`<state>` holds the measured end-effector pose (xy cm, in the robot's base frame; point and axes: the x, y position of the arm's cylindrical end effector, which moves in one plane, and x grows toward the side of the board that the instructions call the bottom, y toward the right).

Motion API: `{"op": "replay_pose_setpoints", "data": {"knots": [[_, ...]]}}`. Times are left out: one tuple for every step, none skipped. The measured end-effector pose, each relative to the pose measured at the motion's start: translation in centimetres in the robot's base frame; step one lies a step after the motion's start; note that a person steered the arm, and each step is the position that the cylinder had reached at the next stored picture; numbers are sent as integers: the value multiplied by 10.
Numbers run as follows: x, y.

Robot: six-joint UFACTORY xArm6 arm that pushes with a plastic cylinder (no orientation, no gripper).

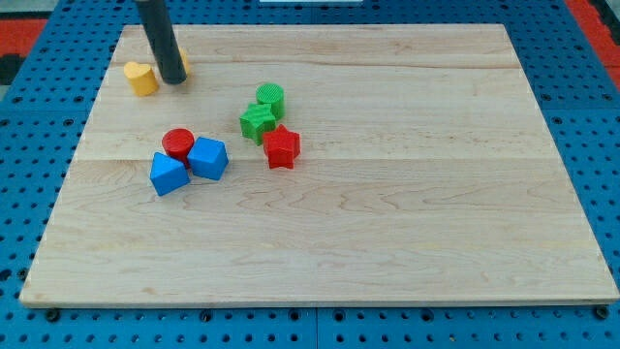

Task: Push the yellow blocks towards the top left corner of the board

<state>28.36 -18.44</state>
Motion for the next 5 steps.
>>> {"op": "replay_pose_setpoints", "data": {"knots": [[-36, 0], [18, 37], [51, -4], [38, -54], [-4, -54]]}}
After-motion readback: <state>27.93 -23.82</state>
